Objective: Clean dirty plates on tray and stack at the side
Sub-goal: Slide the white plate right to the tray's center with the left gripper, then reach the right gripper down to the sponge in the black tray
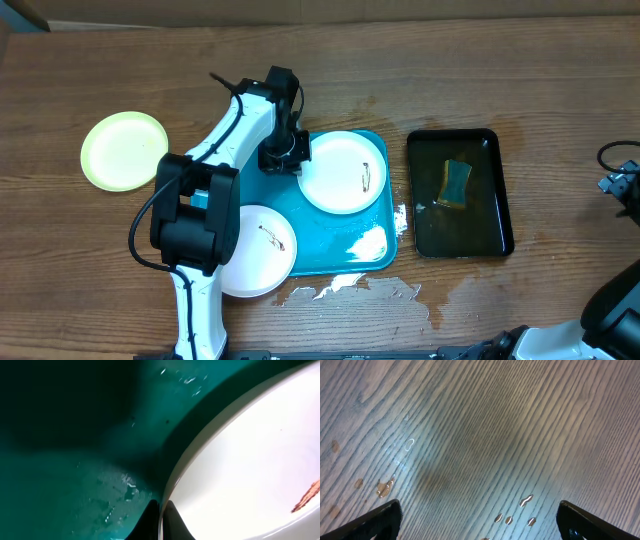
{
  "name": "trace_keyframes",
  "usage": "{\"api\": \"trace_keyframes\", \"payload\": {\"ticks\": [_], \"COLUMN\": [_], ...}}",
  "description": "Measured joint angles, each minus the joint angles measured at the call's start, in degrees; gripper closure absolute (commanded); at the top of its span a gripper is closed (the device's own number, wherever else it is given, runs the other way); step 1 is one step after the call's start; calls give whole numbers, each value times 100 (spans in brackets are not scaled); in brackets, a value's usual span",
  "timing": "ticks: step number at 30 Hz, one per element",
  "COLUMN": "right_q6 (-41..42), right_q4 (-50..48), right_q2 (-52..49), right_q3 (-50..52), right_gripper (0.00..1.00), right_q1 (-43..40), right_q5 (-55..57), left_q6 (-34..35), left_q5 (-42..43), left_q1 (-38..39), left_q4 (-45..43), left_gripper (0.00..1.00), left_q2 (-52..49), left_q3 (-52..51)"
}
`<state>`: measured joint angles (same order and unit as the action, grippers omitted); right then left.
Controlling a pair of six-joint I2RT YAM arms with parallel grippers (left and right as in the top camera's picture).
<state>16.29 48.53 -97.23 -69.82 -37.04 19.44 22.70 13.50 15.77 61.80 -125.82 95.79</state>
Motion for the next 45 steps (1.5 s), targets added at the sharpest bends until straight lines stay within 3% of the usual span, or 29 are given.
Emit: {"api": "trace_keyframes", "payload": {"ticks": [2,6,7,12,16,22,31,39,45], "right_q6": [2,0,2,2,2,0,11,83,166], "right_q4": [0,0,0,-494,-769,-876,-1327,-1145,-264], "right_q2": [0,0,0,0,0,-2,0,0,0], "right_q3": [0,0,0,0,0,0,-2,-4,-20], "right_gripper": [0,0,0,0,0,0,0,0,0], "right_q1": [0,0,0,0,0,0,0,0,63], "right_q5": [2,2,2,2,2,-107,-1154,-2529,-4524], "left_q6": [173,267,223,-118,-328,-382,-282,42,138], "left_q5": [0,-46,-87,-323,-518,-629,-903,-946,-896], "left_q1": [0,0,0,0,0,0,0,0,0], "left_q4": [79,125,116,-7,-11,52,387,468,400], "left_gripper": [93,68,67,77,96,96,96,96,96], "left_q2": [0,0,0,0,0,0,0,0,0], "left_q3": [0,0,0,-4,-4,-7,-7,-7,-7]}}
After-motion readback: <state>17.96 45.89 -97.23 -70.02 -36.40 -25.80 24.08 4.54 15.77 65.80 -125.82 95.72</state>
